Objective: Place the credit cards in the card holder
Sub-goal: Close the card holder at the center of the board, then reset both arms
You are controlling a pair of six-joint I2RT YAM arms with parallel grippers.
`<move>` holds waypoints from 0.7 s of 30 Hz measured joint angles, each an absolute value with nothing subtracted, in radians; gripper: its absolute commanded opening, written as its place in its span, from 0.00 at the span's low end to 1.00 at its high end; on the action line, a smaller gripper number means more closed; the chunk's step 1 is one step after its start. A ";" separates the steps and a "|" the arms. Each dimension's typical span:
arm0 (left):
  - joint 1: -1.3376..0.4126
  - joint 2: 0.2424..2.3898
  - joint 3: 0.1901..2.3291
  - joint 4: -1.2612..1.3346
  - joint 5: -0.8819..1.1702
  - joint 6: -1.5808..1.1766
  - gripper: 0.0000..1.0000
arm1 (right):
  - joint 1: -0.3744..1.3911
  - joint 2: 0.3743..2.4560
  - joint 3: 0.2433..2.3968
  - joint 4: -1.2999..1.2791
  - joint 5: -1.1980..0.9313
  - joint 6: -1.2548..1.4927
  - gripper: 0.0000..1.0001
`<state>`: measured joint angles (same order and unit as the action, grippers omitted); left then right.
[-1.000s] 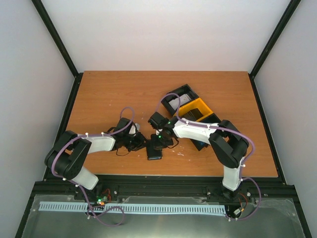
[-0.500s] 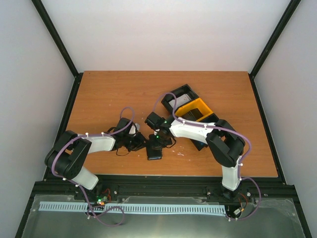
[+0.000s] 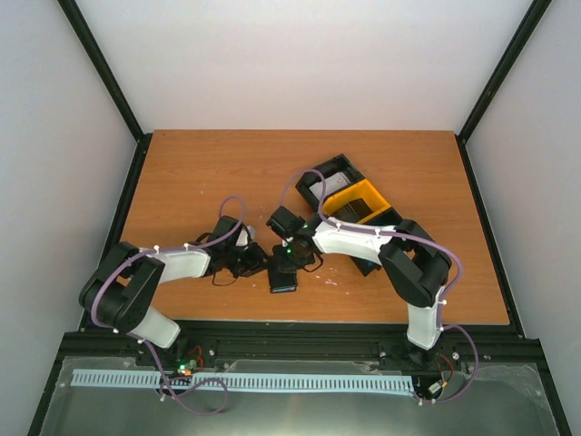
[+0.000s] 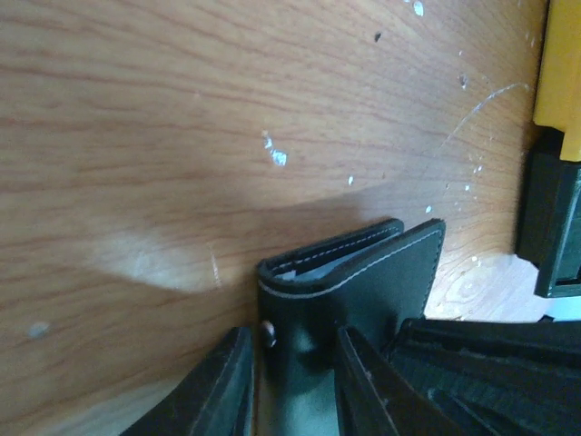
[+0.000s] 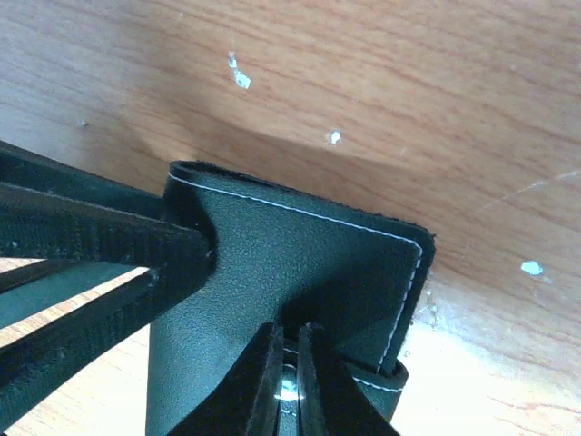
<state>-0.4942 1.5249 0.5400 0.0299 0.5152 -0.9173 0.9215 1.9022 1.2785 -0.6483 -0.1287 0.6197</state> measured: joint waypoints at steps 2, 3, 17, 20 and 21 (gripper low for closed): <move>-0.495 1.501 0.542 -0.003 0.495 -0.904 0.34 | 0.921 1.892 1.268 -0.628 -0.120 0.624 0.20; -0.495 1.485 0.545 -0.026 0.481 -0.897 0.36 | 0.921 1.881 1.259 -0.622 -0.109 0.624 0.24; -0.496 0.973 0.706 -0.281 0.183 -0.733 1.00 | 0.851 1.214 1.116 -0.692 0.249 0.636 0.63; -0.496 0.810 0.707 -0.332 0.086 -0.711 1.00 | 0.848 1.043 1.041 -0.744 0.357 0.618 0.75; -0.496 0.754 0.707 -0.348 0.051 -0.705 1.00 | 0.847 0.992 1.025 -0.765 0.386 0.621 0.79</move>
<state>-0.4957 0.7544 0.7071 -0.3481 0.0509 -0.7048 0.8471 0.9920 1.0252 -0.7650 0.3859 0.6209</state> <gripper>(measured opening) 0.996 0.694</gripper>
